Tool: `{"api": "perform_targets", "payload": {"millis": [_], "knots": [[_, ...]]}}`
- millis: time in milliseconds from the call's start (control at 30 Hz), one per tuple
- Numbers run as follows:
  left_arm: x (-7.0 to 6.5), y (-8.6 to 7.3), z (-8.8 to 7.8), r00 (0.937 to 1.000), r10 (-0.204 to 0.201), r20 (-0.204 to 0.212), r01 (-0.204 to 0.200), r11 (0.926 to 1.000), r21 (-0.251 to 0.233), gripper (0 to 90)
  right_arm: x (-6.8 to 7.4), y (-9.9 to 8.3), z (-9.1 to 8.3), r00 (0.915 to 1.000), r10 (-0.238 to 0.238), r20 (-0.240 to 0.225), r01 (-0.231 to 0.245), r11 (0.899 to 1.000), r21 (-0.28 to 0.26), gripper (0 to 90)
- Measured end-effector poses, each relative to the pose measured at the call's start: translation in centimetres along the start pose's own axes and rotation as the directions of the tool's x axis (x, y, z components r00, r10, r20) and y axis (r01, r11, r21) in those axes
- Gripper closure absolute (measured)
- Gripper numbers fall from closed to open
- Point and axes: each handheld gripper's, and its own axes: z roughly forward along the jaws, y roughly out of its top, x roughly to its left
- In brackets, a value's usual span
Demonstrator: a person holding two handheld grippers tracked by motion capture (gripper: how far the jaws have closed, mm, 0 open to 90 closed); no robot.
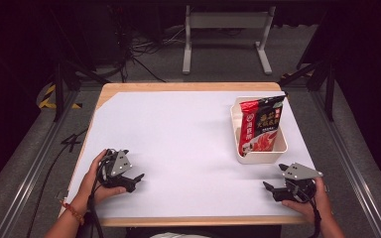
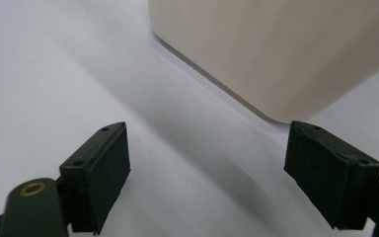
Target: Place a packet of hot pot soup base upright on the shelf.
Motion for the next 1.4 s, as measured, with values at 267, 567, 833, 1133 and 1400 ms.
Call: {"api": "perform_targets", "payload": {"millis": [267,567,833,1133,1400], "knots": [[0.9,-2.3,-1.8,0.9867,-0.161,0.024,0.162,0.9861,-0.037,6.5,-0.1,0.3,0.2,1.0,-0.006,0.0,0.006,1.0,-0.003,16.5],[1.6,-3.7,-2.5,0.9715,-0.231,0.054,0.234,0.9707,-0.057,6.9,-0.5,0.9,0.8,1.0,0.004,-0.007,-0.005,1.0,-0.021,16.2],[1.8,-3.9,-2.6,0.9708,-0.234,0.052,0.238,0.9692,-0.065,7.3,-0.5,1.1,0.9,0.9999,-0.002,-0.014,0.002,1.0,-0.027,16.1],[1.6,-3.7,-2.5,0.9727,-0.225,0.058,0.229,0.9711,-0.068,7.3,-0.5,1.1,0.9,0.9999,-0.007,-0.016,0.006,1.0,-0.029,16.3],[1.6,-3.7,-2.5,0.975,-0.215,0.058,0.218,0.9734,-0.069,7.3,-0.4,1.1,0.8,0.9999,-0.005,-0.015,0.004,1.0,-0.03,16.4]]}}
